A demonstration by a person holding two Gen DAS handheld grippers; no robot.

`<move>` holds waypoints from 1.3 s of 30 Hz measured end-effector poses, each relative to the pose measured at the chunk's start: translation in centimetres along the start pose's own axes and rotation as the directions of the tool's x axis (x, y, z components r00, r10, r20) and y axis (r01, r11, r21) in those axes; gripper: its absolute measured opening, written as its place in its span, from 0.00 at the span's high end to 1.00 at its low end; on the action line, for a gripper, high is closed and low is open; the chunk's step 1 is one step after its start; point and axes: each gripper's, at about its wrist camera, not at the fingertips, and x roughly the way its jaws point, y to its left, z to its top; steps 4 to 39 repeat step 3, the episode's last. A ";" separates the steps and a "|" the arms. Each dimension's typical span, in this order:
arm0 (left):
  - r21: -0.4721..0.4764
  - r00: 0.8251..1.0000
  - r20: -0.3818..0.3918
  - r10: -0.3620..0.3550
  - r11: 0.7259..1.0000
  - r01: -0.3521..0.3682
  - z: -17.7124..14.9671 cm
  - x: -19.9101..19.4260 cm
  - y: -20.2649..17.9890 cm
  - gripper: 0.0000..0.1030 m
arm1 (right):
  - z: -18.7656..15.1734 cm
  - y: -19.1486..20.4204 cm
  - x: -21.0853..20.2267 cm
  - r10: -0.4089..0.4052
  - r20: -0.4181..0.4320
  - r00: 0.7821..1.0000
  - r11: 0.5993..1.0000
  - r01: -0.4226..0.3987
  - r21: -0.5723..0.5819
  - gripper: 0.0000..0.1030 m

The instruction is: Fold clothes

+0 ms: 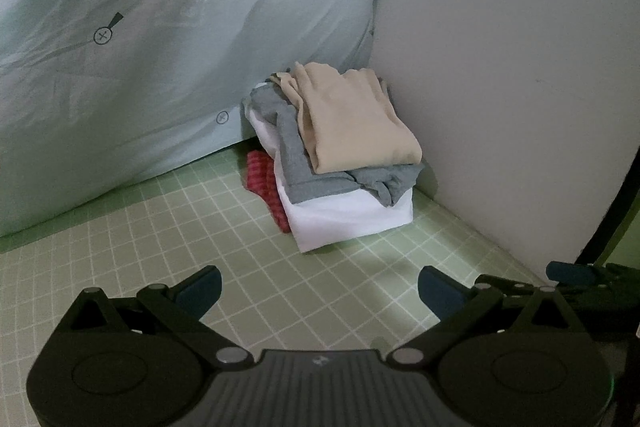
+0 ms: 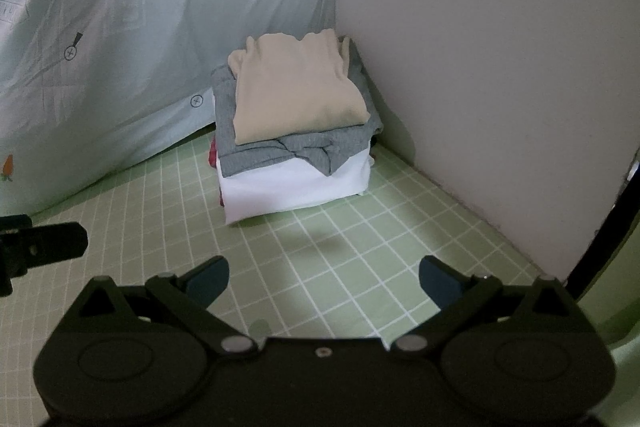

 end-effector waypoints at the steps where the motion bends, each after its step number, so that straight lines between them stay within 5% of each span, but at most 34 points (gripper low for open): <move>1: -0.001 1.000 -0.001 0.000 1.000 0.000 0.0 0.0 0.0 0.00 | 0.0 0.0 0.1 0.001 -0.001 1.000 1.000 -0.001 0.000 0.01; 39: -0.004 1.000 -0.002 -0.001 1.000 0.001 0.0 0.0 0.1 0.00 | 0.1 0.0 0.1 0.002 -0.001 1.000 1.000 -0.002 0.000 0.01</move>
